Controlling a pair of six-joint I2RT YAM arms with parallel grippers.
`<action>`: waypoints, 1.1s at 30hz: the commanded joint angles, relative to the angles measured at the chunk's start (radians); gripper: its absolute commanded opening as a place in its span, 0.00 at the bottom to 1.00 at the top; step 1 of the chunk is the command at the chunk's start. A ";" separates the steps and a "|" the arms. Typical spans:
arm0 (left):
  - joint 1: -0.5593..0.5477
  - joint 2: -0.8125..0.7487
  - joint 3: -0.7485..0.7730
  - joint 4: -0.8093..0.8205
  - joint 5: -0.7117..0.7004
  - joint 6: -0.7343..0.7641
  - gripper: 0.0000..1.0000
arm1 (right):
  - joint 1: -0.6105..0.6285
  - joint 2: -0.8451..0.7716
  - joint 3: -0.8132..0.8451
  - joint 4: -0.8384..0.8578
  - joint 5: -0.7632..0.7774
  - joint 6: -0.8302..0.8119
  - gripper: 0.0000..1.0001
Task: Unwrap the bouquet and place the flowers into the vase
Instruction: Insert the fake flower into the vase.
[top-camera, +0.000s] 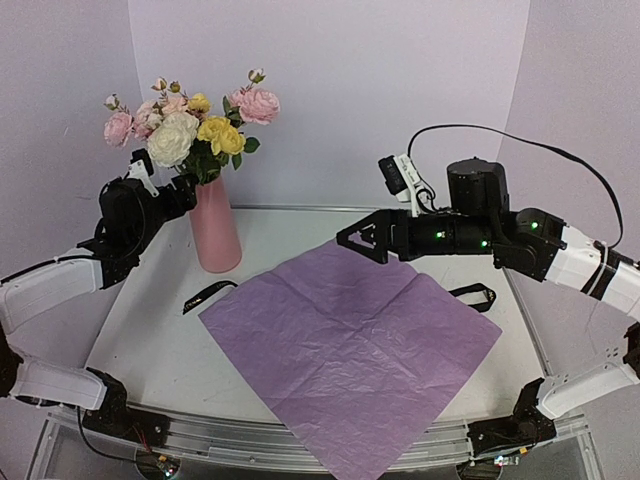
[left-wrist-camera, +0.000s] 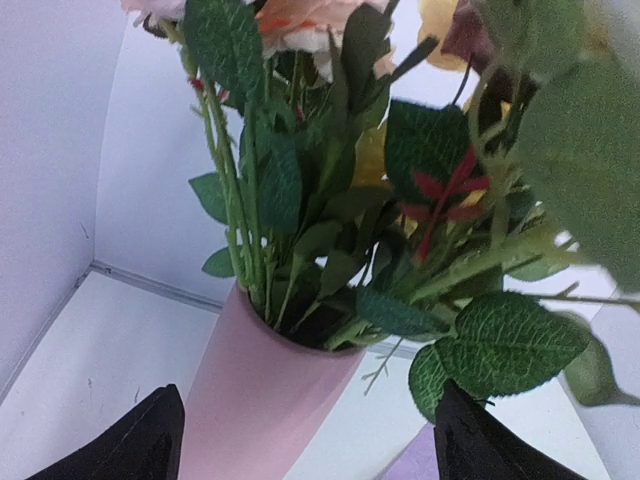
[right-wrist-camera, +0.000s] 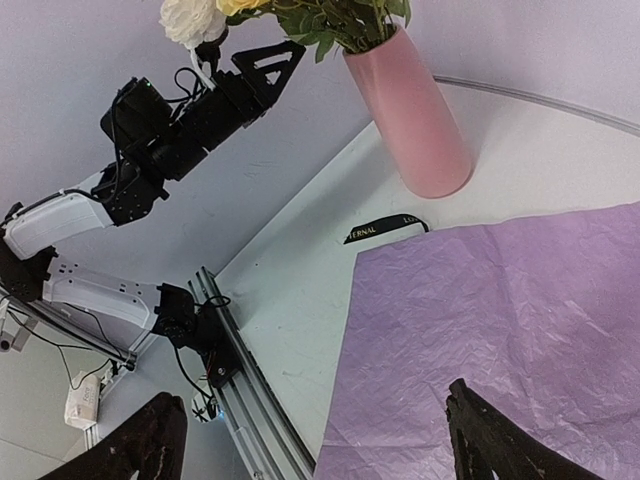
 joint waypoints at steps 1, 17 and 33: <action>0.004 -0.054 -0.040 0.002 -0.006 -0.033 0.88 | 0.005 -0.018 0.008 0.015 0.016 -0.015 0.91; 0.004 -0.147 -0.124 -0.090 0.072 -0.036 0.99 | 0.005 -0.073 -0.142 0.061 0.358 0.057 0.96; 0.003 -0.188 -0.170 -0.253 0.183 -0.030 0.99 | 0.004 -0.082 -0.237 0.062 0.486 0.024 0.98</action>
